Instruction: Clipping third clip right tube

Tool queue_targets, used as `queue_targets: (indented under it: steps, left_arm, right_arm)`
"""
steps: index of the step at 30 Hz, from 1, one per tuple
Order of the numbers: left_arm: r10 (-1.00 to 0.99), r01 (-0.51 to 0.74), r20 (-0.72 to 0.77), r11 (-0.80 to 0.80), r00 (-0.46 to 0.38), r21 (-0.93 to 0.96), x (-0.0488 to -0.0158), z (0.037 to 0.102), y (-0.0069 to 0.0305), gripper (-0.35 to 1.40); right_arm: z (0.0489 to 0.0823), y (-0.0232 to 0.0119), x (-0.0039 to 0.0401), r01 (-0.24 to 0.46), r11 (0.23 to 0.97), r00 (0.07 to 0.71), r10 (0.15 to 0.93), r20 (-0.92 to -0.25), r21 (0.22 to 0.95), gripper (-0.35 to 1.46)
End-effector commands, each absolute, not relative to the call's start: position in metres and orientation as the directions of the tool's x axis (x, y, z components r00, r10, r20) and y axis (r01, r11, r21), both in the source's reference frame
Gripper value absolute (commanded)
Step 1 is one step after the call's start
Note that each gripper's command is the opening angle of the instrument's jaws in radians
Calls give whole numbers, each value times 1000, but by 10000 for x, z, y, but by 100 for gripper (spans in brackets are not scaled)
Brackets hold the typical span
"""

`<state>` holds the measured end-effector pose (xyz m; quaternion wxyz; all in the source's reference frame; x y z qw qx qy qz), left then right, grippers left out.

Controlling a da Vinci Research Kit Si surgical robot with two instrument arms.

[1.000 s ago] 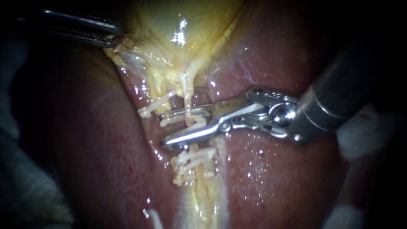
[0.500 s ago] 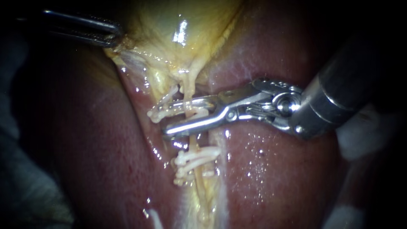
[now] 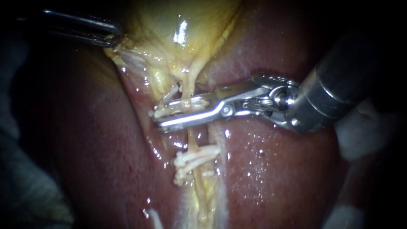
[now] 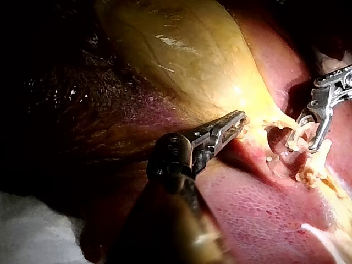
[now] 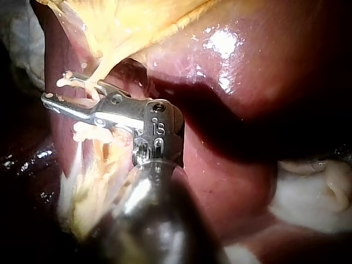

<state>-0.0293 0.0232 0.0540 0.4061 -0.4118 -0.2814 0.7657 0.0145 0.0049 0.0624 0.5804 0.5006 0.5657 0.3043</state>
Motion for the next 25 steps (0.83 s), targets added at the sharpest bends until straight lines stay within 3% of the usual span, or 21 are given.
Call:
queue_targets:
  steps: [1, 7, 25]
  left_arm:
    - [854, -390, -402, -512, -331, -765, -293, 540, 232, -35]
    - [854, -390, -402, -512, -331, -765, -293, 540, 232, -35]
    - [854, -390, -402, -511, -331, -765, -293, 540, 232, -35]
  right_arm:
    - [625, 49, 145, 210, 316, 171, 920, -353, 925, 3]
    - [625, 48, 143, 191, 281, 170, 934, -314, 940, -35]
    - [631, 40, 142, 171, 292, 196, 926, -323, 941, -35]
